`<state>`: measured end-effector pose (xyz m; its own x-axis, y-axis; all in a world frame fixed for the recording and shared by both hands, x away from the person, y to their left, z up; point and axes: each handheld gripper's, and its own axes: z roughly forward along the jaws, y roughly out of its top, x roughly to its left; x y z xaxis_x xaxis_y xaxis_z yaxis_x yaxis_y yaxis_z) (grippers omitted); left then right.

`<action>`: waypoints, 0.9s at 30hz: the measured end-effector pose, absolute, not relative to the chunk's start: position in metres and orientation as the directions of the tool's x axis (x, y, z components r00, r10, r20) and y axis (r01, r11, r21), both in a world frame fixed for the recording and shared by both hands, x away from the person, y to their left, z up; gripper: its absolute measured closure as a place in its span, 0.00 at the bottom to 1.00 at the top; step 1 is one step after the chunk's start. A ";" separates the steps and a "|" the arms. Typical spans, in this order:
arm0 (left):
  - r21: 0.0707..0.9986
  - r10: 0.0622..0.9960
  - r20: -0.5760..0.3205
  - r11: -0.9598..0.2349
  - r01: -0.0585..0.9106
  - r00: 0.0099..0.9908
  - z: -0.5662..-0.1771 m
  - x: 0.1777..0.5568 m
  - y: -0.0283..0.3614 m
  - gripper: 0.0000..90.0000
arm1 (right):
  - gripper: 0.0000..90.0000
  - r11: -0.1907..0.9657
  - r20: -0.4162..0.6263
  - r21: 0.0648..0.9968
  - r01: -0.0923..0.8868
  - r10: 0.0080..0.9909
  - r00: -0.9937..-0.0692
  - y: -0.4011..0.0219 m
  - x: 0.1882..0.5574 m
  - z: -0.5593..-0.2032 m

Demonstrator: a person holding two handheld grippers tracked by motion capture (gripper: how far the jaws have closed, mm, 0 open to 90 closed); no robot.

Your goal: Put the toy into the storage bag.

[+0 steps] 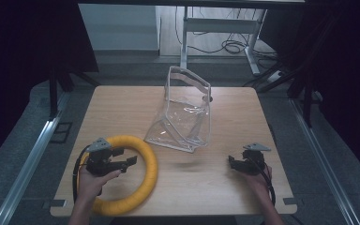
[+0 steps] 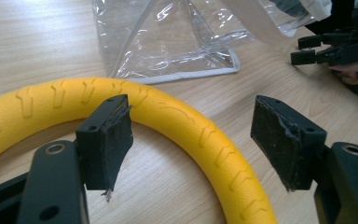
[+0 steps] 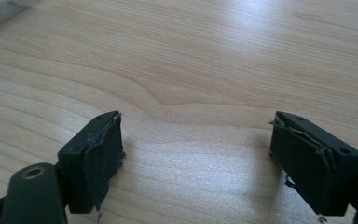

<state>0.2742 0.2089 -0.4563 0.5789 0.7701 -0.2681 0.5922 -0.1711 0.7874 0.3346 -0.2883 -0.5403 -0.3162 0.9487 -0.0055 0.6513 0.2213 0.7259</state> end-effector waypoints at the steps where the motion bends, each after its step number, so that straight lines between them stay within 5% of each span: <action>1: 0.786 0.771 -0.270 -0.169 0.594 0.577 -0.457 0.275 0.210 0.32 | 0.20 0.221 -0.005 0.726 0.651 0.949 -0.316 -0.288 0.335 -0.540; 27: 0.750 0.758 -0.265 -0.225 0.621 0.596 -0.445 0.274 0.224 0.35 | 0.21 0.197 -0.007 0.728 0.657 0.960 -0.280 -0.290 0.333 -0.540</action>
<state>0.2738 0.2241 -0.4446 0.5958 0.7580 -0.2655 0.6213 -0.2255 0.7505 0.3333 -0.2899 -0.5403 -0.2799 0.9600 -0.0075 0.6569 0.1972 0.7277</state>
